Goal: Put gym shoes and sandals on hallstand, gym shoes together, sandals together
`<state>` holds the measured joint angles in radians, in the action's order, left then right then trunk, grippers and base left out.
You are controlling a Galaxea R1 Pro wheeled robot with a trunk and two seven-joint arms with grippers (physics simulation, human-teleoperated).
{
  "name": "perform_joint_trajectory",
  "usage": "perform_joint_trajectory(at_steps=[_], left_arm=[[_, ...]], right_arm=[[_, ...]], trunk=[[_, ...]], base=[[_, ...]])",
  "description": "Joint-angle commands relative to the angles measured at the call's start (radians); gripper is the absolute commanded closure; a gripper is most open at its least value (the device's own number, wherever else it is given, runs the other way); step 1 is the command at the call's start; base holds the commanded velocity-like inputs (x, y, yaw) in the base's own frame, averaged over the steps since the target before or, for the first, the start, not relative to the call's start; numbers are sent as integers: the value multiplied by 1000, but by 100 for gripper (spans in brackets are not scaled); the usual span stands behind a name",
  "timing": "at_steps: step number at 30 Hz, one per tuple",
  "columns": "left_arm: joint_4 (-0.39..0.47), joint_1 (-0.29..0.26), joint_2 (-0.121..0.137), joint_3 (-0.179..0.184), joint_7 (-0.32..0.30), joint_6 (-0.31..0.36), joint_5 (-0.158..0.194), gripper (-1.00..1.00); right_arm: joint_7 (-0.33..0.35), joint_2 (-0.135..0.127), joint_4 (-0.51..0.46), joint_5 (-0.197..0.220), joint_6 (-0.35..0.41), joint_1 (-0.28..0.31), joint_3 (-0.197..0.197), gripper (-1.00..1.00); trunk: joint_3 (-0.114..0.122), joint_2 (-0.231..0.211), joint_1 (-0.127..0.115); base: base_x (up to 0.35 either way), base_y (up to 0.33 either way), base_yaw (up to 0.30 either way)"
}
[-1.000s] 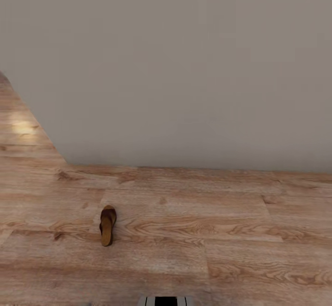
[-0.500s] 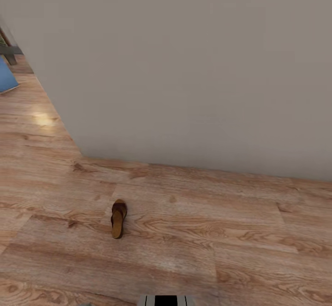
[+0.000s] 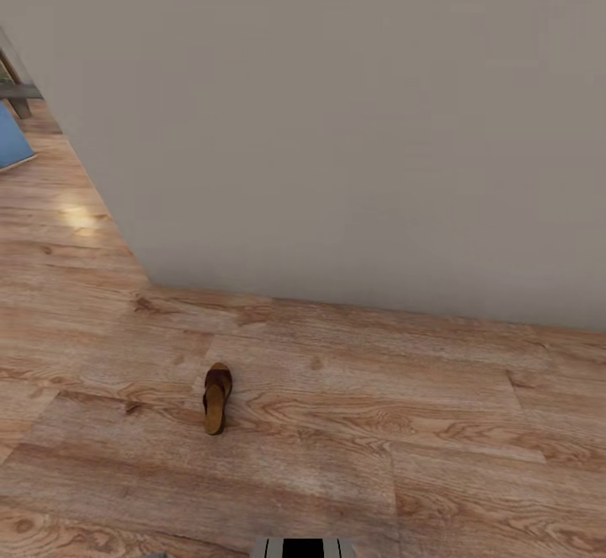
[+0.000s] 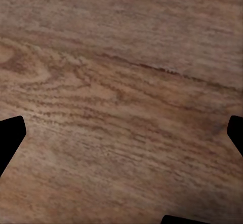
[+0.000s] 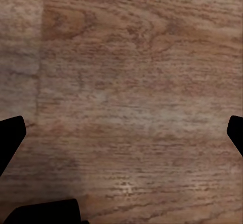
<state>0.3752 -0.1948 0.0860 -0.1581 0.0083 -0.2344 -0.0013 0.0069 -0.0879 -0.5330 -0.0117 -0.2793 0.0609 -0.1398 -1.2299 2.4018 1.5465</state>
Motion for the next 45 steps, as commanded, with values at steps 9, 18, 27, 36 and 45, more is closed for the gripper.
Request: perform_joint_trajectory(at_steps=[9,18,27,36,45], left_arm=[[-1,-1,-1,-1,1,-3,-3,-100],[11,-36,-4,2,1,10,-6,-100],[-1,-149,-4,9,-1,21,-9,-100],[-1,-229,1,11,-2,143,-22,-100],[7,-304,-1,9,-4,221,-45,-100]], right_arm=[[0,0,-6,-20,-6,0,-3,-100],[7,-1,-141,-37,-8,3,1,-100],[8,37,-434,-125,101,79,267,-100],[207,127,-652,-131,416,169,449,-100],[422,140,-937,-130,603,188,459,-100]], trunk=[[-1,0,0],[-1,0,0],[-1,0,0],[-1,0,0],[-1,0,0]], base=[[0,0,0],[0,0,0],[0,0,0],[0,0,0],[0,0,0]])
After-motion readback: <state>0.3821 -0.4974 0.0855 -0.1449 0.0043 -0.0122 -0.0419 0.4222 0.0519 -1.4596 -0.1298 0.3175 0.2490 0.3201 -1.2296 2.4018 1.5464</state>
